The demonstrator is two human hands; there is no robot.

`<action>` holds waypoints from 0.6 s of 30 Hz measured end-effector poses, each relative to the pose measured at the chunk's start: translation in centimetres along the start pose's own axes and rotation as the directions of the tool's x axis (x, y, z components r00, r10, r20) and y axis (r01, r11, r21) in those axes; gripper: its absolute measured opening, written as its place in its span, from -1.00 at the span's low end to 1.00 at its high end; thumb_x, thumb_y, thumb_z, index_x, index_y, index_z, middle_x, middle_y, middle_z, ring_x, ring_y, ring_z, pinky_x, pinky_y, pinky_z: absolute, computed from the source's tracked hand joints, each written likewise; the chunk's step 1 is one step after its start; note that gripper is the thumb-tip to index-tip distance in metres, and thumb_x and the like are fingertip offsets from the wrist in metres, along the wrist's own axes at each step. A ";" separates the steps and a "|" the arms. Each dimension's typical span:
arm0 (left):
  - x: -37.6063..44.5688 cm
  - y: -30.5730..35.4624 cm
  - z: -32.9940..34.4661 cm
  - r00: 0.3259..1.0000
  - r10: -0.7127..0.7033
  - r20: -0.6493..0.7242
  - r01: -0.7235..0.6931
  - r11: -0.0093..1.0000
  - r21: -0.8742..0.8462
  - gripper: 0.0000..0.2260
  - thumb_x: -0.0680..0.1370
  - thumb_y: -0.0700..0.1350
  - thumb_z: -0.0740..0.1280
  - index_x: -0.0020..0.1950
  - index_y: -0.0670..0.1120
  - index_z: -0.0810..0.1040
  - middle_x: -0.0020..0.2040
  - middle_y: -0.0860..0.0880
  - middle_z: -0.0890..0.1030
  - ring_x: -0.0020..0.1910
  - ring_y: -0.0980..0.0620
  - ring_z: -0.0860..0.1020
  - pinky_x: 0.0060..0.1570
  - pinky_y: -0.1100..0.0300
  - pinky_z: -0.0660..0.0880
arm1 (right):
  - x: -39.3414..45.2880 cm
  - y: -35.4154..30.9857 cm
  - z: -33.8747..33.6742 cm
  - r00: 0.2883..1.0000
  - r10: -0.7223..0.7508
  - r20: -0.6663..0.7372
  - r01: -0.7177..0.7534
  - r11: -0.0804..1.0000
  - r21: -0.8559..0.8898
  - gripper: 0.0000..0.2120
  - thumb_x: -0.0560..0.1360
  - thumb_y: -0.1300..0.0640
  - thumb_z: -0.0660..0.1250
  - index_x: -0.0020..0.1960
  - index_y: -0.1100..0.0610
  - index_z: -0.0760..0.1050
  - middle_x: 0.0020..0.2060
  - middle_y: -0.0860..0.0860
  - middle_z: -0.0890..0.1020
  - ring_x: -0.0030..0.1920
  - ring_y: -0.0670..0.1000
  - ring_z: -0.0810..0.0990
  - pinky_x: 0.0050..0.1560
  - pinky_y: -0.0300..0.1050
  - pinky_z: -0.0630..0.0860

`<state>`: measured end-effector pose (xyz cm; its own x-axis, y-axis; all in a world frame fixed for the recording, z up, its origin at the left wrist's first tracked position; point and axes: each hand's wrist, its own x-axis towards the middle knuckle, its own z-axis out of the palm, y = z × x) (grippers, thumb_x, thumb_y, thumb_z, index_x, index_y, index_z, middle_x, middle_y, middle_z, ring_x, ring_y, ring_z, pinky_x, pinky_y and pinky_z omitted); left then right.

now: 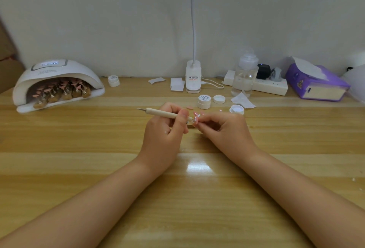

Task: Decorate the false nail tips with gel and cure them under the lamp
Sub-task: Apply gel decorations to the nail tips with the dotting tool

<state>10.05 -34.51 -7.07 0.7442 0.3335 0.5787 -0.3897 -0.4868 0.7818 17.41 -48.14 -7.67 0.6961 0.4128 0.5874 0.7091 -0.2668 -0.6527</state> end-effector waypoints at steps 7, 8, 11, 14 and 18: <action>0.0 -0.1 0.0 1.000 -0.002 -0.003 0.002 1.000 0.009 -0.85 0.55 0.00 0.22 -0.21 0.06 0.46 -0.40 0.10 0.56 -0.40 0.17 0.50 -0.33 0.27 0.42 | 0.0 -0.2 -0.1 1.000 -0.012 0.012 0.012 1.000 -0.015 -0.89 0.40 0.26 0.47 -0.09 0.13 0.68 -0.27 -0.19 0.62 -0.28 -0.35 0.55 -0.16 -0.44 0.47; 0.0 -0.1 0.0 1.000 0.000 -0.002 0.000 1.000 0.009 -0.85 0.55 0.00 0.22 -0.21 0.06 0.46 -0.40 0.10 0.56 -0.40 0.17 0.50 -0.33 0.27 0.42 | 0.0 -0.2 -0.1 1.000 -0.014 0.012 0.014 1.000 -0.015 -0.89 0.40 0.26 0.47 -0.10 0.14 0.68 -0.27 -0.18 0.62 -0.29 -0.36 0.55 -0.17 -0.44 0.47; 0.0 -0.1 0.0 1.000 0.004 -0.001 -0.004 1.000 0.009 -0.85 0.55 0.00 0.22 -0.20 0.05 0.47 -0.39 0.08 0.57 -0.39 0.16 0.50 -0.33 0.25 0.43 | 0.0 -0.2 -0.1 1.000 -0.019 0.009 0.019 1.000 -0.018 -0.90 0.39 0.26 0.47 -0.10 0.14 0.68 -0.28 -0.18 0.62 -0.30 -0.34 0.55 -0.18 -0.44 0.47; 0.0 -0.1 0.0 1.000 0.000 0.002 0.000 1.000 0.008 -0.85 0.56 0.00 0.22 -0.20 0.04 0.47 -0.39 0.07 0.57 -0.39 0.13 0.51 -0.32 0.21 0.44 | 0.0 -0.1 -0.1 1.000 -0.022 0.006 0.022 1.000 -0.018 -0.90 0.39 0.26 0.47 -0.10 0.13 0.68 -0.29 -0.18 0.62 -0.30 -0.32 0.56 -0.19 -0.44 0.46; 0.0 0.0 0.0 1.000 -0.002 0.005 0.002 1.000 0.004 -0.84 0.56 0.00 0.22 -0.20 0.02 0.47 -0.39 0.06 0.57 -0.39 0.14 0.50 -0.32 0.21 0.44 | 0.0 0.0 -0.1 1.000 -0.022 -0.001 0.022 1.000 -0.013 -0.91 0.39 0.25 0.47 -0.11 0.14 0.68 -0.28 -0.13 0.65 -0.30 -0.33 0.56 -0.18 -0.44 0.47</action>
<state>10.07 -34.52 -7.07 0.7480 0.3305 0.5755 -0.3858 -0.4891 0.7823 17.43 -48.17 -7.63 0.6806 0.4176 0.6020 0.7254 -0.2687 -0.6337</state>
